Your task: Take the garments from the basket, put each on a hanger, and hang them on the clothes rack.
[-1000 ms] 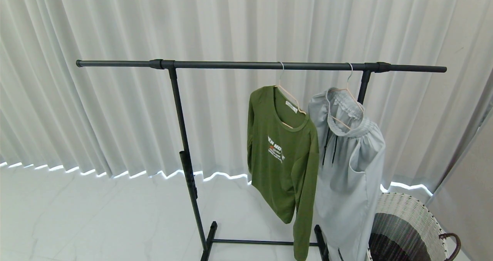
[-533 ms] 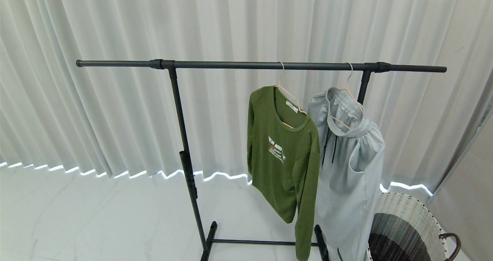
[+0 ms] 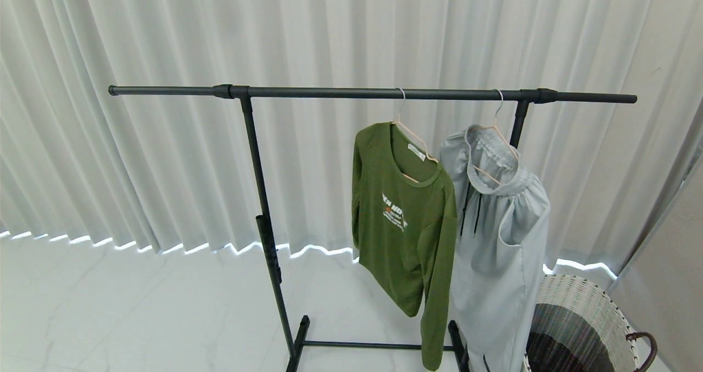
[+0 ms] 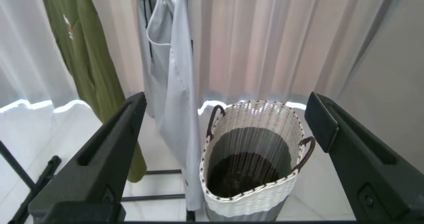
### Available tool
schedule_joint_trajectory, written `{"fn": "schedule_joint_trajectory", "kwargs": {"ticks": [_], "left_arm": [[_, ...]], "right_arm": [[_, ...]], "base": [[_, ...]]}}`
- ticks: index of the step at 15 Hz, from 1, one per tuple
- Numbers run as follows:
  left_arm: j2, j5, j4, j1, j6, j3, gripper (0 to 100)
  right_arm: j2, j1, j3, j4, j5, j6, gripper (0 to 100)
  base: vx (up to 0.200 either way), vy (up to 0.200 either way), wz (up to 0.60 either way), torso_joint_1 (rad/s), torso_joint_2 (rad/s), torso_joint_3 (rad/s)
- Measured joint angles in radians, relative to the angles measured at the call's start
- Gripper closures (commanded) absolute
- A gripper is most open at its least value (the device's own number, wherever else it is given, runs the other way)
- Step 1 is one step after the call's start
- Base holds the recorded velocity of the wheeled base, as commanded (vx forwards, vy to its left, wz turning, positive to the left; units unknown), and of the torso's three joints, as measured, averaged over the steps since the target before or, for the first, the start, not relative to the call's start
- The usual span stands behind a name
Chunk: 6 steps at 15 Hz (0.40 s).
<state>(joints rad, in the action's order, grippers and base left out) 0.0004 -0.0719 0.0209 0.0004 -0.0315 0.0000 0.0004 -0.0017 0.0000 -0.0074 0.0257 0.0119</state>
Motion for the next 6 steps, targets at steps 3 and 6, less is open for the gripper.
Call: {"fn": "schedule_joint_trajectory", "kwargs": {"ticks": [3,6], "left_arm": [[0.0,0.0,0.0,0.0,0.0,0.0,0],[0.0,0.0,0.0,0.0,0.0,0.0,0]], "right_arm": [[0.0,0.0,0.0,0.0,0.0,-0.001,0],[0.0,0.0,0.0,0.0,0.0,-0.001,0]], "base": [[0.0,0.0,0.0,0.0,0.0,0.0],[0.0,0.0,0.0,0.0,0.0,0.0]]}}
